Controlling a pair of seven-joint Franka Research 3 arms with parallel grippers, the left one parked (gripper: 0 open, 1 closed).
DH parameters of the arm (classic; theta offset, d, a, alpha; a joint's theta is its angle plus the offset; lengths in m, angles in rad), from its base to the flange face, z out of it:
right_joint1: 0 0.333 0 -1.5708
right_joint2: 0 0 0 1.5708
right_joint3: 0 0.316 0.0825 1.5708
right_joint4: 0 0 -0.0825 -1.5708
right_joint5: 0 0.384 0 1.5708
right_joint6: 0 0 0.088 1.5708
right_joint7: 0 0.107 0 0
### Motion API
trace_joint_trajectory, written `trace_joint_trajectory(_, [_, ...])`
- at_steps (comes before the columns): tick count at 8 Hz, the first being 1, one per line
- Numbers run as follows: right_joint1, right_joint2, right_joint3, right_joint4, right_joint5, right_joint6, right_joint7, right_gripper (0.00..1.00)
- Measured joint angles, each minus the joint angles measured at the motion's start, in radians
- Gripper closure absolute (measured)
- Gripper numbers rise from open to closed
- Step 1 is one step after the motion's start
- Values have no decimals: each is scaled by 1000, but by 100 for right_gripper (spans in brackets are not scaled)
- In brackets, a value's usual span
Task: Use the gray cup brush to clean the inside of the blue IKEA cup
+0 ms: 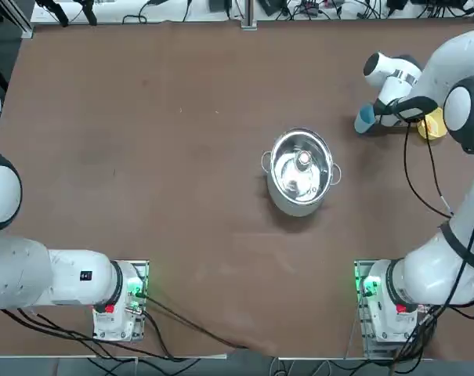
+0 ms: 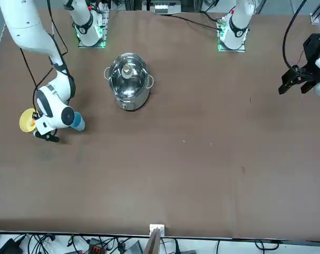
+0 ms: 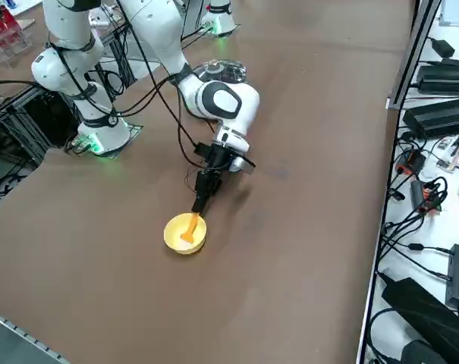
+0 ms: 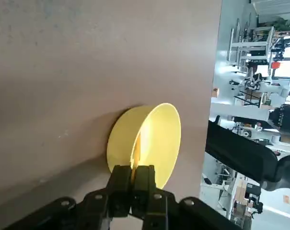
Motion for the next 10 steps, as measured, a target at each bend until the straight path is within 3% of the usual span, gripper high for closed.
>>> trace_joint_trajectory(4, [19,-13,0,16,-1,-49,0,96])
trace_joint_trajectory(7, [20,-89,0,40,10,-60,-78,96])
trace_joint_trajectory(10, [20,-211,0,104,204,-109,-325,96])
